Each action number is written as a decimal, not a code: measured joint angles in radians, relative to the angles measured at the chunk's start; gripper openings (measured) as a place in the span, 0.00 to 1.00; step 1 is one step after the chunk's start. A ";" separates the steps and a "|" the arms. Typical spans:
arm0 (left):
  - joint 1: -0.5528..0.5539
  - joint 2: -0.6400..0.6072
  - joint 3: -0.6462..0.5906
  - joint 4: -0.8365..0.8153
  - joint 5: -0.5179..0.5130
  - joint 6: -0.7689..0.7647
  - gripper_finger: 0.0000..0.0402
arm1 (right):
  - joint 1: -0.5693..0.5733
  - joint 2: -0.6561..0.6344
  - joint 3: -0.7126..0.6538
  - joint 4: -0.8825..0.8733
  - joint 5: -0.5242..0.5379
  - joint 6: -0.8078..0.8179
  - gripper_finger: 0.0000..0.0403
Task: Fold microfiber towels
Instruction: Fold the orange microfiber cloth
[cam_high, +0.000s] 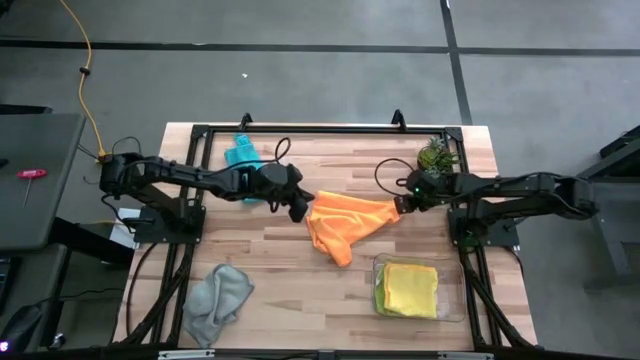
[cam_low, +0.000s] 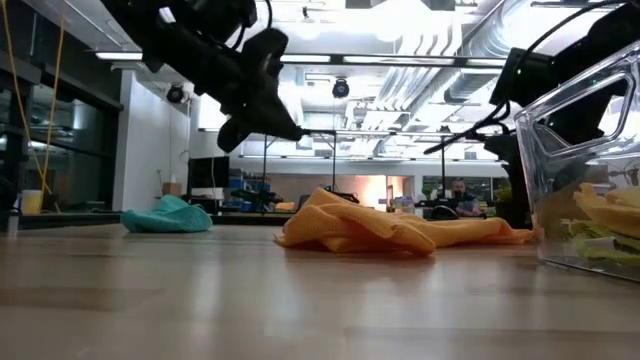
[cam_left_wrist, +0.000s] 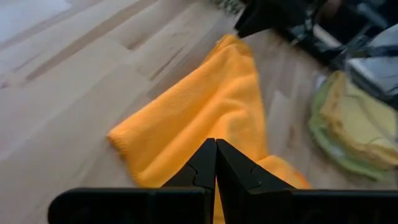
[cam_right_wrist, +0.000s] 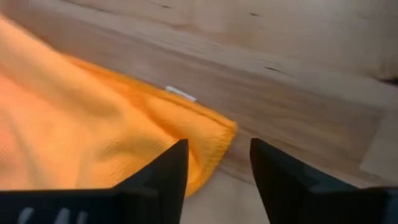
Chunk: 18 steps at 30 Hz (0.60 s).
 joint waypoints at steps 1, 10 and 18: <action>-0.006 0.000 0.000 0.012 0.000 -0.011 0.00 | -0.004 0.004 -0.003 0.000 0.000 0.016 0.42; -0.045 0.000 0.000 0.032 -0.009 -0.043 0.00 | -0.005 0.107 -0.006 0.129 -0.006 0.100 0.40; -0.049 0.000 0.000 0.032 -0.012 -0.078 0.00 | 0.016 0.170 -0.001 0.137 0.008 0.165 0.26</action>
